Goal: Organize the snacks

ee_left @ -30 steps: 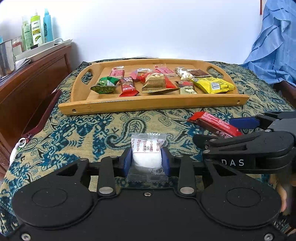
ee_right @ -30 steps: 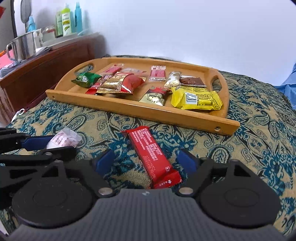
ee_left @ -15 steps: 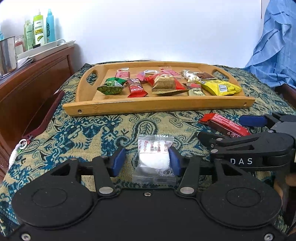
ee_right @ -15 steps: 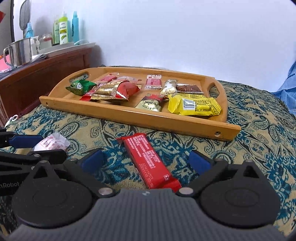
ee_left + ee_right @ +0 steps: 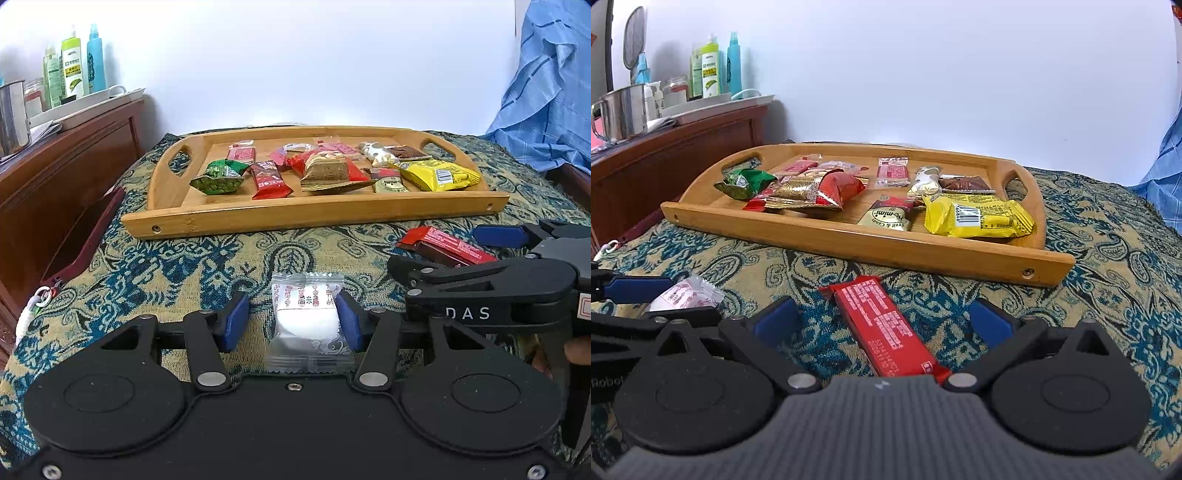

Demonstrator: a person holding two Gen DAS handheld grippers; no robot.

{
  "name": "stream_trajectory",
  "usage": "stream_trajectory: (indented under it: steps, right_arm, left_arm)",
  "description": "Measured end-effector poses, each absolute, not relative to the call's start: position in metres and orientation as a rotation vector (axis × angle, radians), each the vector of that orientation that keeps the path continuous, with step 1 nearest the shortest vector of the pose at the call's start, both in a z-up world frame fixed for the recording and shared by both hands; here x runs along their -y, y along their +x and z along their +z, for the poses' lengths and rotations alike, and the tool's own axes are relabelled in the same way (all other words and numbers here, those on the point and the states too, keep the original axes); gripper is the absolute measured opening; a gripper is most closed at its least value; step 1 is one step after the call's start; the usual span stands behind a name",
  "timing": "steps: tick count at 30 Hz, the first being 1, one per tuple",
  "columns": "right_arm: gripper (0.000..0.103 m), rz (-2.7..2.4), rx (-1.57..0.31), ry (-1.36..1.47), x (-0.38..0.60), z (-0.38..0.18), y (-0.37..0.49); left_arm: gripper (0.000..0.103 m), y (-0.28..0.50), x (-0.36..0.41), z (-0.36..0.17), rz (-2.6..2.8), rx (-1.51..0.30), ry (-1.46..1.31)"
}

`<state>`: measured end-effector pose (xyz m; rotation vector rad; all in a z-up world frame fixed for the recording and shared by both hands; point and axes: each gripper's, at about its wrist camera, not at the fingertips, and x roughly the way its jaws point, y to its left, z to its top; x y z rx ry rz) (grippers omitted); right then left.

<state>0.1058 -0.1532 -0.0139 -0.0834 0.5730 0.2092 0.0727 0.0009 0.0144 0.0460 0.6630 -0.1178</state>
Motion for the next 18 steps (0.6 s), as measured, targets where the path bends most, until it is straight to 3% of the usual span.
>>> stream_trajectory:
  steps: [6,10,13,15,18]
  right_arm:
    - [0.102,0.217,-0.582,-0.078,0.154,-0.012,0.107]
    - [0.096,0.227,-0.586,-0.077,0.156,-0.009,0.104]
    - [0.083,0.224,-0.580,-0.090,0.155,-0.006,0.098]
    - [0.061,0.221,-0.572,-0.112,0.153,-0.004,0.092]
    - [0.042,0.207,-0.565,-0.160,0.149,-0.002,0.084]
  left_arm:
    - [0.048,0.073,-0.001,0.016,-0.119,-0.670,0.028]
    - [0.045,0.071,0.002,0.016,-0.109,-0.668,0.031]
    - [0.038,0.071,0.006,0.017,-0.108,-0.664,0.036]
    - [0.032,0.070,0.008,0.018,-0.107,-0.661,0.027]
    - [0.031,0.070,0.009,0.020,-0.101,-0.653,0.007]
